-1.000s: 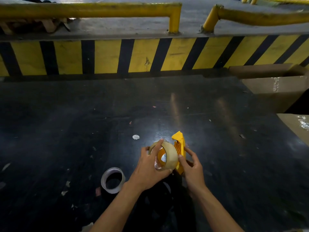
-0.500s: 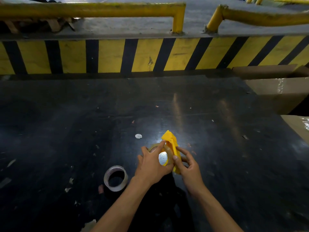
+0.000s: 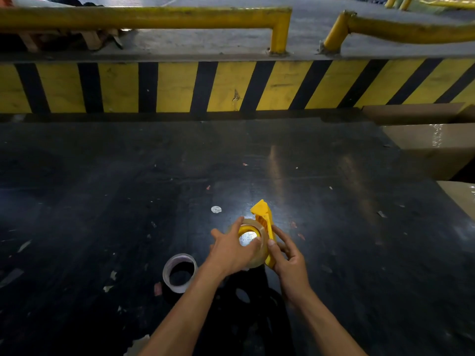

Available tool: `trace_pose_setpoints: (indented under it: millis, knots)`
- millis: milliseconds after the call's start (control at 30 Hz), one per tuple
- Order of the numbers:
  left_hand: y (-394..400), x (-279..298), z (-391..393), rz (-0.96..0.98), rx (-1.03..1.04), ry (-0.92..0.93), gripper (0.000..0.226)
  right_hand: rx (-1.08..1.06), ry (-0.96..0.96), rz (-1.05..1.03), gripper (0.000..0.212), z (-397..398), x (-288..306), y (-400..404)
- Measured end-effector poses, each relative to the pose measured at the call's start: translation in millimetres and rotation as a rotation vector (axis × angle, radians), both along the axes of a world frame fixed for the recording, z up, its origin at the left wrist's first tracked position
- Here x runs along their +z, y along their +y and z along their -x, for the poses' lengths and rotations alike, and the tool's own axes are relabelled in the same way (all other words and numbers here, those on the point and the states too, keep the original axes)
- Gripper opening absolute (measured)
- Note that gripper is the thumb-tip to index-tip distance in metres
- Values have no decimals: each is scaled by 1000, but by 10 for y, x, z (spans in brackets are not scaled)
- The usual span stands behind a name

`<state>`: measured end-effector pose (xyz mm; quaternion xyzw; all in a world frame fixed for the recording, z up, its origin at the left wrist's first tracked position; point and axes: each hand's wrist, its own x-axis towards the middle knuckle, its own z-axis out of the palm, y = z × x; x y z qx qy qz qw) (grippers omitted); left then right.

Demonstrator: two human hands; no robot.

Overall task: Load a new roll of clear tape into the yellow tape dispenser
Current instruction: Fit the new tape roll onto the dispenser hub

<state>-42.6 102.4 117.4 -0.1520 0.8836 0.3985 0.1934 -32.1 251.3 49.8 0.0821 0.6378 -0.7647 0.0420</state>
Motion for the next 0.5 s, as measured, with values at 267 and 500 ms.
trace_pose_setpoints:
  millis: [267, 500]
  knots:
    - [30, 77, -55, -58, -50, 196, 74, 7, -13, 134, 50, 61, 138, -26]
    - [-160, 109, -23, -397, 19, 460, 80, -29, -174, 489, 51, 141, 344, 74]
